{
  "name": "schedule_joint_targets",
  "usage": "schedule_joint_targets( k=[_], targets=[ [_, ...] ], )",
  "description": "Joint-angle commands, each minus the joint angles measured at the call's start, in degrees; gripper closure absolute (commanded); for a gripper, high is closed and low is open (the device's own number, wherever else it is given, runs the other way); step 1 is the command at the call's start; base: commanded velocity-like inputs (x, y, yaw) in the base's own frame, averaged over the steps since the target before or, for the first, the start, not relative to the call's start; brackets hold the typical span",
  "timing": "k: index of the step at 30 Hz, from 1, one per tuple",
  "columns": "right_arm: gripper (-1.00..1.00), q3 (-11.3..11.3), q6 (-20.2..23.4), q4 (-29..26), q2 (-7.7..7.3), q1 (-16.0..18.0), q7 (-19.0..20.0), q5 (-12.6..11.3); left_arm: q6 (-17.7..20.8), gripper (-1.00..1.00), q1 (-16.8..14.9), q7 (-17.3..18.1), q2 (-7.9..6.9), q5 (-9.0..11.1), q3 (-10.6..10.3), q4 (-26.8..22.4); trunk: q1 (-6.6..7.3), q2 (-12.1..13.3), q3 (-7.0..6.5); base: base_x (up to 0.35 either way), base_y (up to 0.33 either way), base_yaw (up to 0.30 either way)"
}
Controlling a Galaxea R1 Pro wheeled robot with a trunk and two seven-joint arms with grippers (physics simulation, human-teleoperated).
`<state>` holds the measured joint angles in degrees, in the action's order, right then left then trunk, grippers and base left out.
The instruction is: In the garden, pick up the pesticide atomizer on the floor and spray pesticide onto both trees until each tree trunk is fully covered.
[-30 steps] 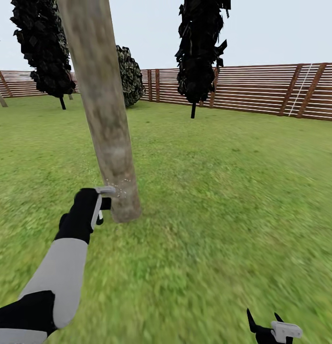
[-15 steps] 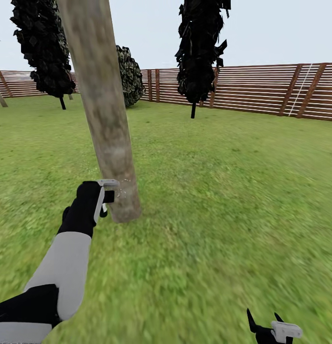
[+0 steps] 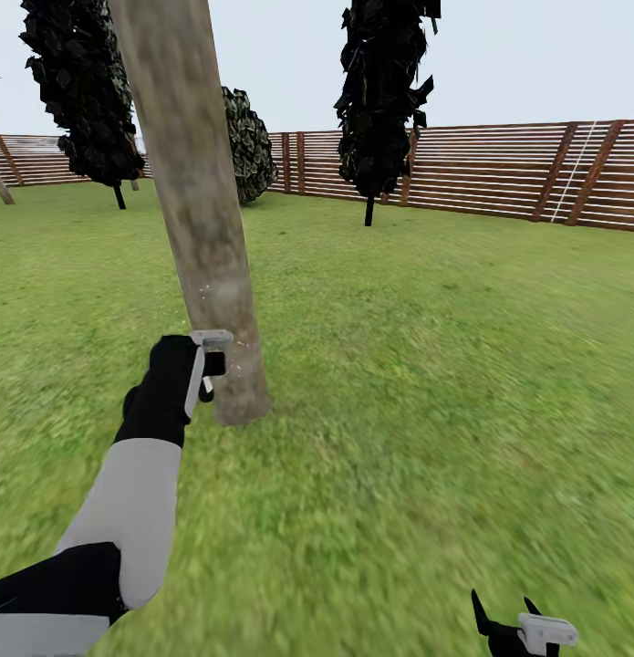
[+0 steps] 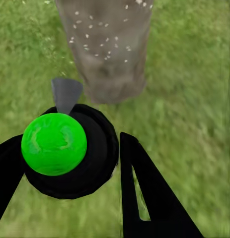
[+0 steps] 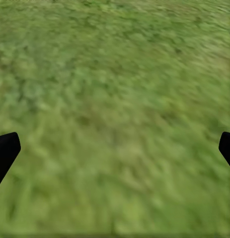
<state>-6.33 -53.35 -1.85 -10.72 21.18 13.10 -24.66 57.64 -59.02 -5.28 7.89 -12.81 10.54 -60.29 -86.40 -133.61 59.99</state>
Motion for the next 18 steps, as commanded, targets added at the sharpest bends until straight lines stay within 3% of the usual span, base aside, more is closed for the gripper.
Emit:
schedule_joint_targets(
  k=[1, 6, 8, 11, 15, 18],
  targets=[
    [-1.0, 0.0, 0.0, 0.0, 0.0, 0.0, 0.0, 0.0, 0.0, 1.0, -0.5, 0.0, 0.2, -0.3, 0.0, 0.0, 0.0, 0.0, 0.0, 0.0, 0.0, 0.0],
    [-1.0, 0.0, 0.0, 0.0, 0.0, 0.0, 0.0, 0.0, 0.0, 1.0, -1.1, 0.0, -0.53, -0.3, 0.4, -0.1, 0.0, 0.0, 0.0, 0.0, 0.0, 0.0],
    [-1.0, 0.0, 0.0, 0.0, 0.0, 0.0, 0.0, 0.0, 0.1, 1.0, -1.1, 0.0, -2.8, -0.4, 0.7, -1.2, 0.0, 0.0, 0.0, 0.0, 0.0, 0.0],
    [-1.0, 0.0, 0.0, 0.0, 0.0, 0.0, 0.0, 0.0, 0.4, 1.0, -1.1, 0.0, -4.03, -0.3, 1.7, -1.5, 0.0, 0.0, 0.0, 0.0, 0.0, 0.0],
    [-1.0, 0.0, 0.0, 0.0, 0.0, 0.0, 0.0, 0.0, 0.4, 1.0, -0.6, -0.1, -3.21, -0.3, 1.4, -1.5, 0.0, 0.0, 0.0, 0.0, 0.0, 0.0],
    [-1.0, 0.0, 0.0, 0.0, 0.0, 0.0, 0.0, 0.0, 0.4, 1.0, -0.2, 0.0, -1.61, -0.2, 1.2, -0.8, 0.0, 0.0, 0.0, 0.0, 0.0, 0.0]
  ],
)
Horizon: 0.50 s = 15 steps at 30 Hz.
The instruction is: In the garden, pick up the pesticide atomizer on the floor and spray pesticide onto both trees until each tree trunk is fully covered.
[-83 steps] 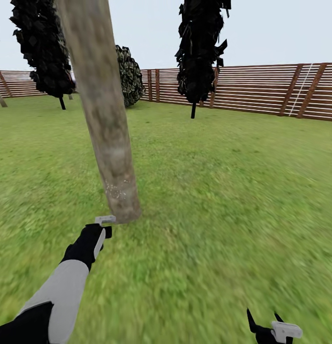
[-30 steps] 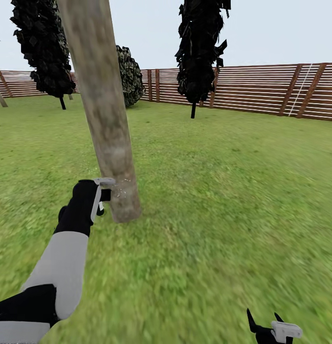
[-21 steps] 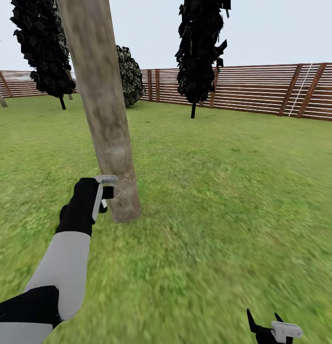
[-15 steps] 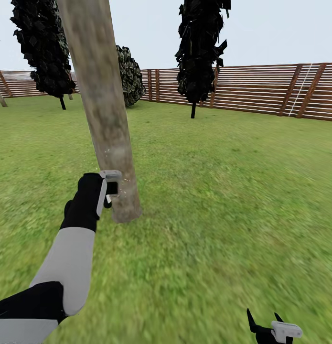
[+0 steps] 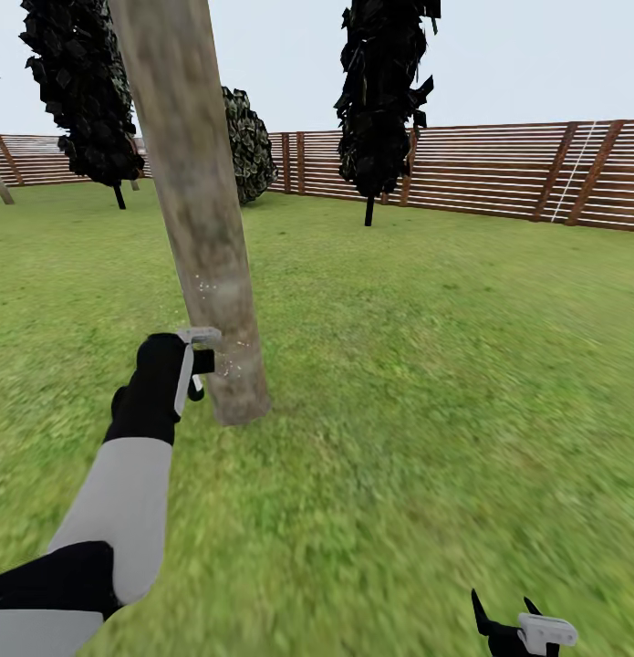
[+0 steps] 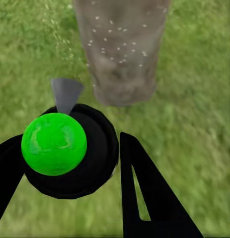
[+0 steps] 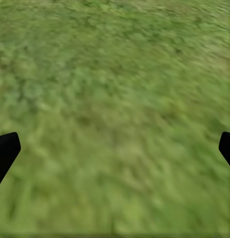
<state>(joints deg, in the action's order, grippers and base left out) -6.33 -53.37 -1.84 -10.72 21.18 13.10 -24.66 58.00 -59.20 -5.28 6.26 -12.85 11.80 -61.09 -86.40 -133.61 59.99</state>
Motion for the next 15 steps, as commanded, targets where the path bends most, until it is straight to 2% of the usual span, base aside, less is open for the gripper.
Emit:
schedule_joint_targets(
  k=[1, 5, 8, 12, 15],
  targets=[
    [-1.0, 0.0, 0.0, 0.0, 0.0, 0.0, 0.0, 0.0, 0.0, 1.0, 0.0, 0.0, 0.09, -0.2, 0.0, 0.2, 0.0, 0.0, 0.0, 0.0, 0.0, 0.0],
    [-1.0, 0.0, 0.0, 0.0, 0.0, 0.0, 0.0, 0.0, 0.0, 1.0, 0.1, 0.0, 0.15, -0.2, 0.0, 5.2, 0.0, 0.0, 0.0, 0.0, 0.0, 0.0],
    [-1.0, 0.0, 0.0, 0.0, 0.0, 0.0, 0.0, 0.0, -0.1, 1.0, 0.2, -0.1, -0.12, -0.2, 0.0, 6.3, 0.0, 0.0, 0.0, 0.0, 0.0, 0.0],
    [-1.0, 0.0, 0.0, 0.0, 0.0, 0.0, 0.0, 0.0, -0.5, 1.0, 2.0, 0.0, -0.4, -0.2, 0.0, 6.7, 0.0, 0.0, 0.0, 0.013, 0.0, 0.0],
    [-1.0, 0.0, 0.0, 0.0, 0.0, 0.0, 0.0, 0.0, -0.5, 1.0, 2.4, 0.0, -0.38, -0.3, -0.1, 6.6, 0.0, 0.0, 0.0, 0.219, 0.0, 0.0]
  ],
)
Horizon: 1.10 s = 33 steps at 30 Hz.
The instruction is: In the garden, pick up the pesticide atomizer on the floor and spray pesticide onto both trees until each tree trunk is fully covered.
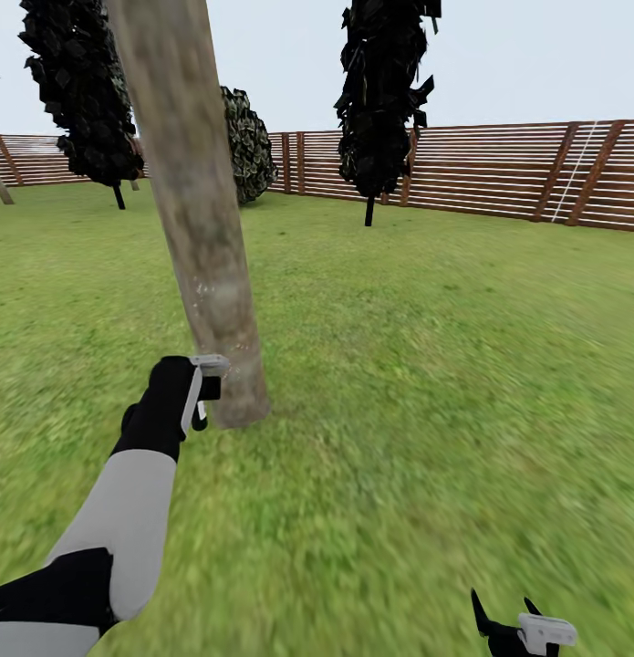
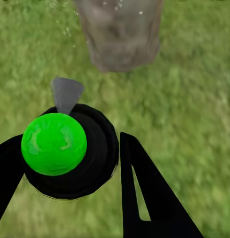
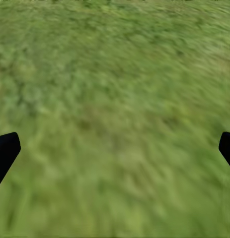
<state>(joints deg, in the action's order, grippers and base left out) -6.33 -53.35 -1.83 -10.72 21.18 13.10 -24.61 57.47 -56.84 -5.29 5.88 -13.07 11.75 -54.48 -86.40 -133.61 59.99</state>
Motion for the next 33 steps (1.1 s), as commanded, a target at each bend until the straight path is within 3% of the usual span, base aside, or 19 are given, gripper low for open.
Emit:
schedule_joint_targets(
  k=[1, 10, 16, 18, 20, 24, 28, 31, 33],
  targets=[
    [-1.0, 0.0, 0.0, 0.0, 0.0, 0.0, 0.0, 0.0, 0.0, 1.0, 0.1, -0.1, 0.13, 0.0, 0.0, 0.0, 0.0, 0.0, 0.0, 0.321, 0.0, 0.0],
    [-1.0, 0.0, 0.0, 0.0, 0.0, 0.0, 0.0, 0.0, 0.3, 1.0, 0.6, -0.1, 0.72, 0.0, 0.0, 0.1, 0.0, 0.0, 0.0, 0.126, 0.0, 0.0],
    [-1.0, 0.0, 0.0, 0.0, 0.0, 0.0, 0.0, 0.0, -0.2, 1.0, 4.6, 0.1, -0.52, -0.1, 0.4, 0.1, 0.0, 0.0, 0.0, 0.0, 0.0, 0.0],
    [-1.0, 0.0, 0.0, 0.0, 0.0, 0.0, 0.0, 0.0, -0.2, 1.0, 5.2, 0.2, -2.31, 0.0, 0.4, 0.1, 0.0, 0.0, 0.0, 0.0, 0.0, 0.0],
    [-1.0, 0.0, 0.0, 0.0, 0.0, 0.0, 0.0, 0.0, -0.1, 1.0, 5.3, 0.7, -2.96, 0.0, 0.3, 0.1, 0.0, 0.0, 0.0, 0.0, 0.0, 0.0],
    [-1.0, 0.0, 0.0, 0.1, 0.0, 0.0, 0.0, 0.0, -0.2, 1.0, 5.3, 5.3, -1.97, 0.0, 0.0, 0.2, 0.0, 0.0, 0.0, 0.0, 0.0, 0.0],
    [-1.0, 0.0, 0.0, 0.1, 0.0, 0.0, 0.0, 0.0, -0.3, 1.0, 5.3, 5.9, -1.16, -0.1, 0.0, 0.1, 0.0, 0.0, 0.0, 0.0, 0.0, 0.0],
    [-1.0, 0.0, 0.0, 0.1, 0.0, 0.0, 0.0, 0.1, -0.5, 1.0, 5.8, 6.0, -2.6, -0.3, 0.3, 0.6, 0.0, 0.0, 0.0, 0.0, 0.0, 0.0],
    [-1.0, 0.0, 0.0, 0.1, 0.0, 0.0, 0.0, 0.1, -0.4, 1.0, 6.0, 6.1, -5.3, -0.2, 0.4, 2.0, 0.0, 0.0, 0.0, 0.0, 0.0, 0.0]
  ],
)
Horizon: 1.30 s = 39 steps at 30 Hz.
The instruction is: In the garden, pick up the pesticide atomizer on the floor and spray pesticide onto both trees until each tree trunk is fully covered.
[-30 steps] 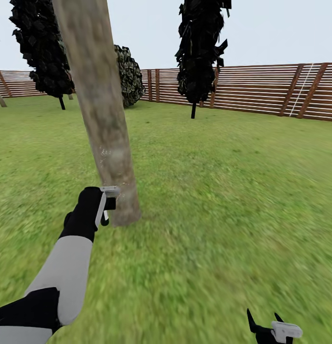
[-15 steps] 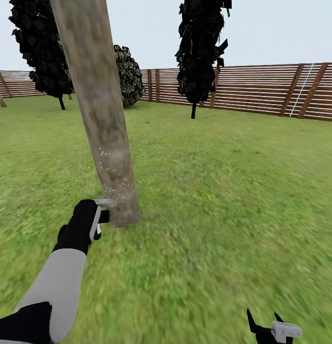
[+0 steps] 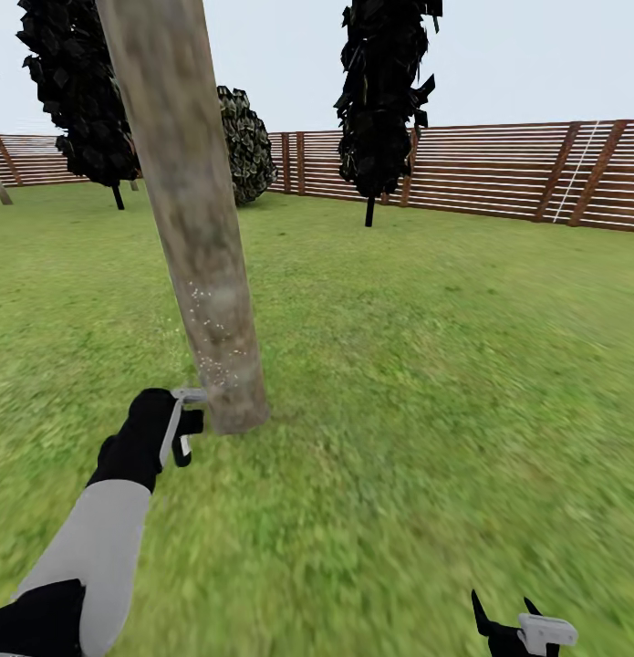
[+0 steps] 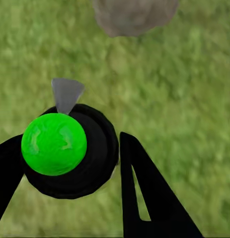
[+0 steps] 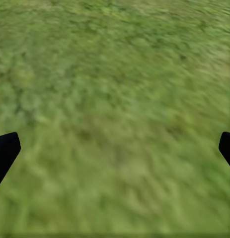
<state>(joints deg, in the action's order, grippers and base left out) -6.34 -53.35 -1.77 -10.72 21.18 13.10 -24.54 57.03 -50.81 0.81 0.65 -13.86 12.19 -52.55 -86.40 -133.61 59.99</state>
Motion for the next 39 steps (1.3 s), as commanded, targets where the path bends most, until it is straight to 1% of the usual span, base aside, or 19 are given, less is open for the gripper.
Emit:
schedule_joint_targets(
  k=[1, 2, 4, 5, 9, 11, 13, 15, 18, 21, 22, 24, 26, 28, 30, 33, 34, 36, 39],
  targets=[
    [-1.0, 0.0, 0.0, 0.0, 0.0, 0.0, 0.0, 0.0, 0.0, 1.0, 0.1, 0.0, -1.8, 0.7, 0.0, 0.5, 0.0, 0.0, 0.0, 0.0, 0.0, 0.0],
    [-1.0, 0.0, 0.0, 0.0, 0.0, 0.0, 0.0, 0.0, 0.0, 1.0, 0.2, 0.1, -2.19, 0.7, -0.2, 0.6, 0.0, 0.0, 0.0, 0.0, 0.0, 0.0],
    [-1.0, 0.0, 0.0, 0.0, 0.0, 0.0, 0.0, 0.0, -0.1, 1.0, 0.3, -0.2, -1.98, 0.6, -0.4, 0.9, 0.0, 0.0, 0.0, 0.0, 0.0, 0.0],
    [-1.0, 0.0, 0.0, 0.0, 0.0, 0.0, 0.0, 0.0, -0.3, 1.0, 0.3, -0.2, -1.52, 0.6, -0.4, 1.7, 0.0, 0.0, 0.0, 0.0, 0.0, 0.0],
    [-1.0, 0.0, 0.0, 0.0, 0.0, 0.0, 0.0, 0.0, -1.9, 1.0, 0.4, -0.7, 2.21, 0.3, -0.5, 4.7, 0.0, 0.0, 0.0, 0.0, 0.0, 0.0],
    [-1.0, 0.0, 0.0, 0.0, 0.0, 0.0, 0.0, 0.0, -2.2, 1.0, 0.4, -0.8, 2.71, 0.2, -0.7, 4.9, 0.0, 0.0, 0.0, 0.0, 0.0, 0.0],
    [-1.0, 0.0, 0.0, 0.0, 0.0, 0.0, 0.0, 0.0, -2.3, 1.0, 0.4, -0.7, 2.55, 0.2, -0.7, 5.0, 0.0, 0.0, 0.0, 0.0, 0.0, 0.0],
    [-1.0, 0.0, 0.0, 0.0, 0.0, 0.0, 0.0, 0.0, -2.3, 1.0, 0.3, -0.6, 1.42, 0.1, -0.2, 5.0, 0.0, 0.0, 0.0, 0.0, 0.0, 0.0],
    [-1.0, 0.0, 0.0, 0.0, 0.0, 0.0, 0.0, 0.0, -2.1, 1.0, 0.2, -0.1, -4.08, 0.6, 0.2, 4.9, 0.0, 0.0, 0.0, 0.0, 0.0, 0.0],
    [-1.0, 0.0, 0.0, 0.0, 0.0, 0.0, 0.0, 0.0, -3.5, 1.0, 0.4, -0.4, -4.7, 0.6, 0.0, 5.1, 0.0, 0.0, 0.0, 0.0, 0.0, 0.0],
    [-1.0, 0.0, 0.0, 0.0, 0.0, 0.0, 0.0, 0.0, -5.2, 1.0, 0.9, -0.7, -4.16, 0.7, -0.1, 5.5, 0.0, 0.0, 0.0, 0.0, 0.0, 0.0],
    [-1.0, 0.0, 0.0, 0.0, 0.0, 0.0, 0.0, 0.0, -9.3, 1.0, 1.5, -1.6, -1.69, 0.5, -0.2, 7.8, 0.0, 0.0, 0.0, 0.0, 0.0, 0.0],
    [-1.0, 0.0, 0.0, 0.0, 0.0, 0.0, 0.0, 0.0, -13.6, 1.0, 1.7, -4.4, 0.65, 0.5, 0.0, 11.7, 0.0, 0.0, 0.0, 0.0, 0.0, 0.0],
    [-1.0, 0.0, 0.0, 0.0, 0.0, 0.0, 0.0, 0.0, -18.7, 1.0, 1.7, -8.5, 1.74, 0.7, 0.2, 14.7, 0.0, 0.0, 0.0, 0.0, 0.0, 0.0],
    [-1.0, 0.0, 0.0, 0.0, 0.0, 0.0, 0.0, 0.0, -20.6, 1.0, 1.7, -10.6, 1.89, 0.7, 0.6, 16.6, 0.0, 0.0, 0.0, 0.0, 0.0, 0.0],
    [-1.0, -0.1, 0.0, 0.0, 0.0, 0.0, 0.0, 0.0, -21.8, 1.0, 1.9, -12.6, 1.96, 0.7, 4.5, 18.2, 0.0, 0.0, 0.0, 0.0, 0.0, 0.0],
    [-1.0, -0.1, 0.0, 0.0, 0.0, 0.0, 0.0, 0.0, -22.1, 1.0, 2.3, -12.9, 1.92, 0.7, 7.4, 18.4, 0.0, 0.0, 0.0, 0.0, 0.0, 0.0],
    [-1.0, -0.1, 0.0, 0.0, 0.0, 0.0, 0.0, 0.0, -22.3, 1.0, 3.5, -12.9, 1.8, 0.7, 10.4, 18.4, 0.0, 0.0, 0.0, 0.0, 0.0, 0.0],
    [-1.0, -0.1, 0.0, 0.0, 0.0, 0.0, 0.0, 0.0, -22.9, 1.0, 4.7, -12.7, 1.65, 0.7, 11.5, 18.5, 0.0, 0.0, 0.0, 0.087, -0.076, 0.0]
  ],
)
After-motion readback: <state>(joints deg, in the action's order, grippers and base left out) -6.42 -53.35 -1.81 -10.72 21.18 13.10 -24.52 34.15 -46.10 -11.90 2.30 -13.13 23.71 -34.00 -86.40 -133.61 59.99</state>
